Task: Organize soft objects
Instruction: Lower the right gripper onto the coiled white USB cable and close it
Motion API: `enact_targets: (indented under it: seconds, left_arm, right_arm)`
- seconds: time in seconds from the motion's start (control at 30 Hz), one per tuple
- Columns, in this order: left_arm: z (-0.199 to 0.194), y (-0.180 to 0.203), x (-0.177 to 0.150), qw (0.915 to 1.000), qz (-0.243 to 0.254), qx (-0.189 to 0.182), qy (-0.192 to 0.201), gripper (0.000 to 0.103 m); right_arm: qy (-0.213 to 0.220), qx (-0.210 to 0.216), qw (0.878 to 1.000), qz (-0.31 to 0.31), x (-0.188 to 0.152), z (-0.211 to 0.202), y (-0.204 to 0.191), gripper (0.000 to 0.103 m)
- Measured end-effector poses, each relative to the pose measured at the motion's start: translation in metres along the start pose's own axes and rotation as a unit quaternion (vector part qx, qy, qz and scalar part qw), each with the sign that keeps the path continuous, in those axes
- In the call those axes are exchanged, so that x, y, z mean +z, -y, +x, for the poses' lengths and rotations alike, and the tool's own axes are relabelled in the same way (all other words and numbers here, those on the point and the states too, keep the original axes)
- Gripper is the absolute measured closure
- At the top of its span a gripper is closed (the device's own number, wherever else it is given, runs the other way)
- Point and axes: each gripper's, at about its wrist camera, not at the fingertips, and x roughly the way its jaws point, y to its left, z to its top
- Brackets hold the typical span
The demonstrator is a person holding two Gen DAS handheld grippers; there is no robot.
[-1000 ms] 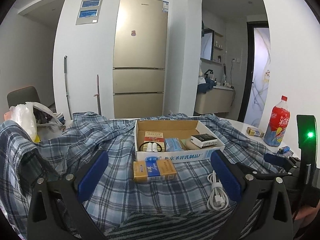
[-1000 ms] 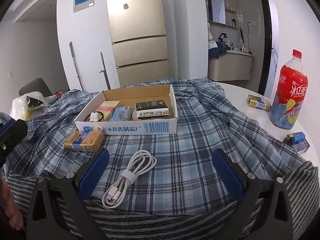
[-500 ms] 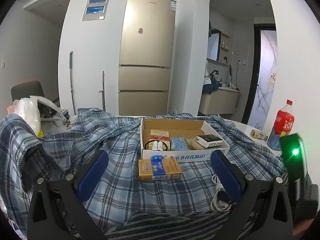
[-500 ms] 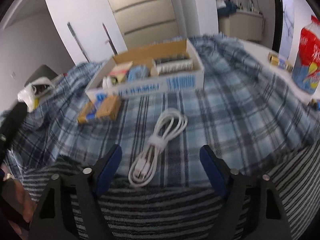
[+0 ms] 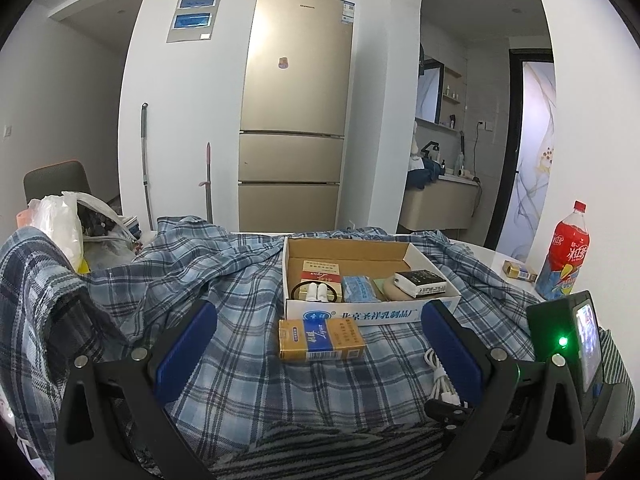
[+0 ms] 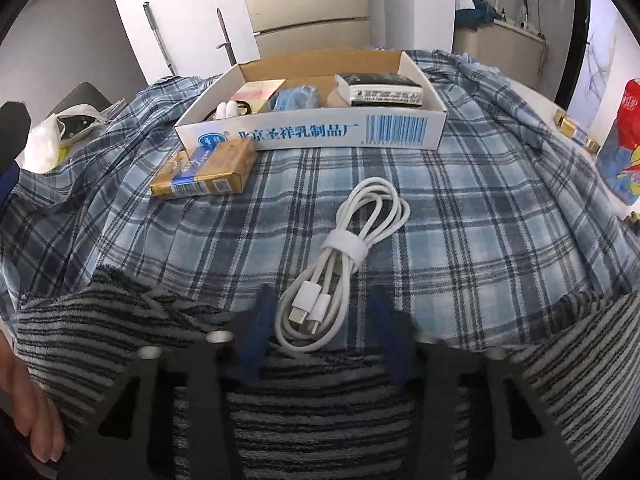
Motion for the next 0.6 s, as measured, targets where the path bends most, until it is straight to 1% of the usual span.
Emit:
enact_targets:
  seconds: [0.07, 0.17, 0.2, 0.27, 0.33, 0.4, 0.5, 0.6]
  left_arm:
    - [0.000, 0.000, 0.000, 1.0000, 0.000, 0.000, 0.001, 0.000]
    - [0.000, 0.000, 0.000, 1.0000, 0.000, 0.000, 0.001, 0.000]
    - [0.000, 0.000, 0.000, 1.0000, 0.000, 0.000, 0.001, 0.000]
    - [-0.001, -0.001, 0.000, 1.0000, 0.000, 0.001, 0.002, 0.000]
    - [-0.001, -0.001, 0.000, 1.0000, 0.001, 0.003, 0.003, 0.000]
    - [-0.002, -0.002, 0.000, 1.0000, 0.001, 0.003, 0.005, 0.000]
    - [-0.002, -0.003, 0.001, 1.0000, 0.000, 0.004, 0.006, 0.000]
    - [-0.002, -0.003, 0.001, 1.0000, 0.000, 0.005, 0.005, 0.000]
  right_arm:
    - [0.001, 0.010, 1.000, 0.001, 0.000, -0.002, 0.002, 0.071]
    - [0.012, 0.010, 1.000, -0.014, 0.000, -0.012, 0.005, 0.074]
    - [0.020, 0.009, 1.000, -0.022, 0.001, -0.019, 0.007, 0.084]
    - [0.028, 0.011, 0.998, -0.047, 0.004, -0.029, 0.011, 0.085]
    - [0.019, 0.018, 0.997, -0.075, 0.007, -0.034, 0.013, 0.085]
    - [0.018, 0.010, 0.996, -0.084, 0.006, -0.036, 0.019, 0.085]
    - [0.001, 0.018, 0.997, -0.074, 0.005, -0.036, 0.032, 0.085]
    - [-0.004, 0.035, 0.999, -0.030, 0.004, -0.035, 0.046, 0.084]
